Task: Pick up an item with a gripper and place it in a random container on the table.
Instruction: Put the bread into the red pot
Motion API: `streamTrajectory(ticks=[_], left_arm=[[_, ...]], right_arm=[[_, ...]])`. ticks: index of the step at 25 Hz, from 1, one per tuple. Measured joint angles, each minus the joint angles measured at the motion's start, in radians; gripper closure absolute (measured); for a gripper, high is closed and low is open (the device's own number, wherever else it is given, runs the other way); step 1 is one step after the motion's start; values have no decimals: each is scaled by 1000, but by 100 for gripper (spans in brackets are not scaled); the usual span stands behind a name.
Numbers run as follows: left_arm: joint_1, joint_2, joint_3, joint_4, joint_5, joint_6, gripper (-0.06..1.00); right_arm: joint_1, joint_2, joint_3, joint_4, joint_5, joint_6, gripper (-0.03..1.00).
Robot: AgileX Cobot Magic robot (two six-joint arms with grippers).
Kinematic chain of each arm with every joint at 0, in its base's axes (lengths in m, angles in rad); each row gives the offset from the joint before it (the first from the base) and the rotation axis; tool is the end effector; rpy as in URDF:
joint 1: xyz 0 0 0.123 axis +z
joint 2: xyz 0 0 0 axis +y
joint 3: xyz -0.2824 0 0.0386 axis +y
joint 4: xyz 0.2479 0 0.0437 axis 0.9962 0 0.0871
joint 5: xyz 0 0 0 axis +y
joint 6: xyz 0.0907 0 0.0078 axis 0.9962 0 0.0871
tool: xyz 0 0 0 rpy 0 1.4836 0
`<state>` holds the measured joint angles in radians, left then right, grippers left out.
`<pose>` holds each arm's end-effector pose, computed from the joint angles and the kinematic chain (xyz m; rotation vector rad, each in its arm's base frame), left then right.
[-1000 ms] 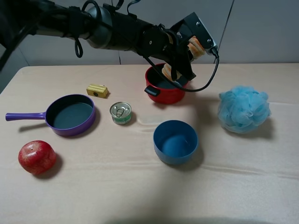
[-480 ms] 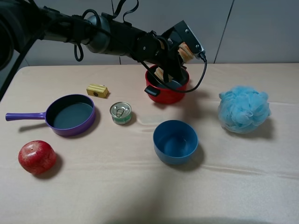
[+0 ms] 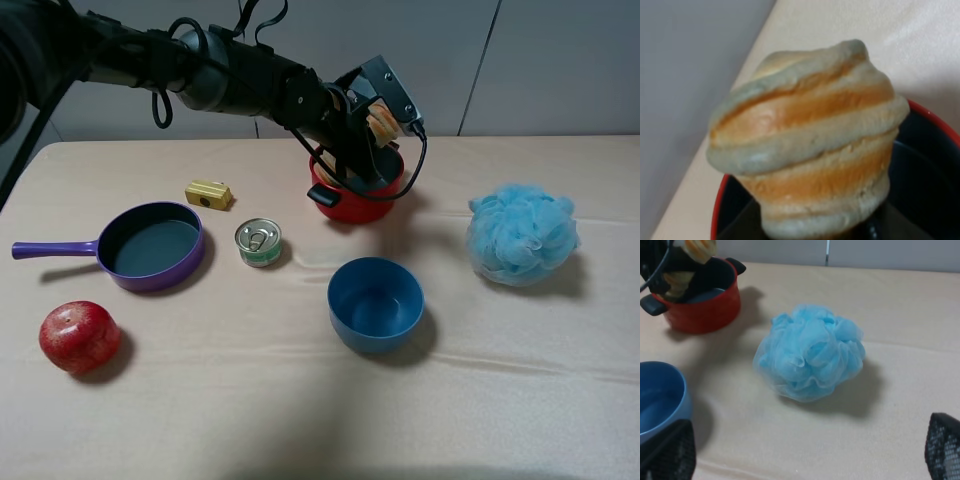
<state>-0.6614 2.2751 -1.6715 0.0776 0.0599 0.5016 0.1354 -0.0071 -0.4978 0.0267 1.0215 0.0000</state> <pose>0.4086 -0.3175 0.1588 1.2458 1.7489 -0.0430 -0.0044 0.0015 0.2798 -0.1361 1.9973 0.1186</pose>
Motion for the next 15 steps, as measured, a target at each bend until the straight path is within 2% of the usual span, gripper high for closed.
streamTrajectory(ticks=[15], left_arm=[[1, 0, 0, 0, 21, 0, 64]], right_arm=[[0, 0, 0, 0, 0, 0, 27]])
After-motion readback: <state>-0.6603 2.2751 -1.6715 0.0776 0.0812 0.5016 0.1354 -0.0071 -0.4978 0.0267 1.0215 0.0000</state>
